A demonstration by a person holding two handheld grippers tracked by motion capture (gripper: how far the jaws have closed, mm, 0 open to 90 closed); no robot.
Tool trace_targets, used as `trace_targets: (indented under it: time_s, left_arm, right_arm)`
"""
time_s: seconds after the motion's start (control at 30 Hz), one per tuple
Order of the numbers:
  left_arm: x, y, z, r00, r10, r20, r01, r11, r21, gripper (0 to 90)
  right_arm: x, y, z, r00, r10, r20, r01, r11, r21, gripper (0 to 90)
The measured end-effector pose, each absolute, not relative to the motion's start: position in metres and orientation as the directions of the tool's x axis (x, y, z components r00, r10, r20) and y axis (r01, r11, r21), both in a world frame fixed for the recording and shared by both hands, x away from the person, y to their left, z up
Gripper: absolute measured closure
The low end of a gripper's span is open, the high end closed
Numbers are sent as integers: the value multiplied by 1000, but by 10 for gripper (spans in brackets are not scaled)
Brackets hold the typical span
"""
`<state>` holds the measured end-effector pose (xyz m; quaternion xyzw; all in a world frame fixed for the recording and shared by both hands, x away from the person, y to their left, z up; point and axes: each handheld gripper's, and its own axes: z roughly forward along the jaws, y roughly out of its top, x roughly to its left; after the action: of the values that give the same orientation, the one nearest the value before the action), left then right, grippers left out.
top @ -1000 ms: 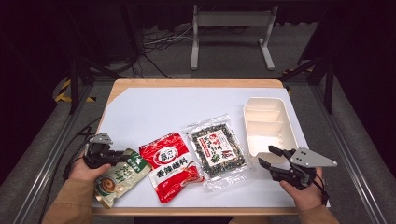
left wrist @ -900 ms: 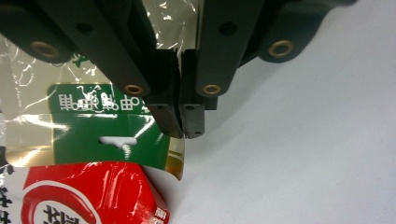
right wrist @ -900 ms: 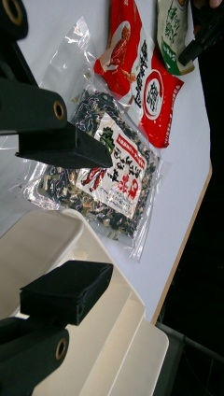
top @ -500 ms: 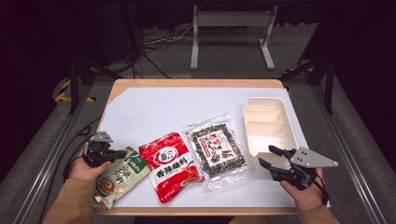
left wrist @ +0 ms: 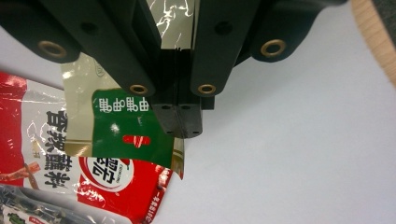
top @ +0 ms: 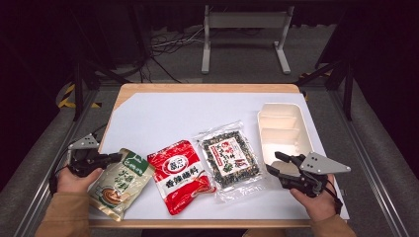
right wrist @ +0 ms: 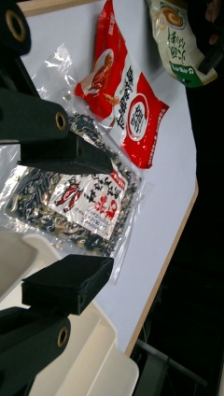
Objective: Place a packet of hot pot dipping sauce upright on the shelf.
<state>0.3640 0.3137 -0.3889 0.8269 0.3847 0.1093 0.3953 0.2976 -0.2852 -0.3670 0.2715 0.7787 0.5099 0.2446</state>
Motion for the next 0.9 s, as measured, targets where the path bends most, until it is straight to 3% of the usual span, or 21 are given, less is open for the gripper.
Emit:
trace_targets:
  time_s: [0.53,0.9]
  left_arm:
    - [344,317,-356,716,689,-114,451,-331,829,900]
    - [327,314,-334,765,638,-85,346,-296,890,900]
  right_arm:
    - [298,-239,-344,-822,559,-111,144,392,909,500]
    - [305,-182,-334,-896,426,-121,83,430,899,501]
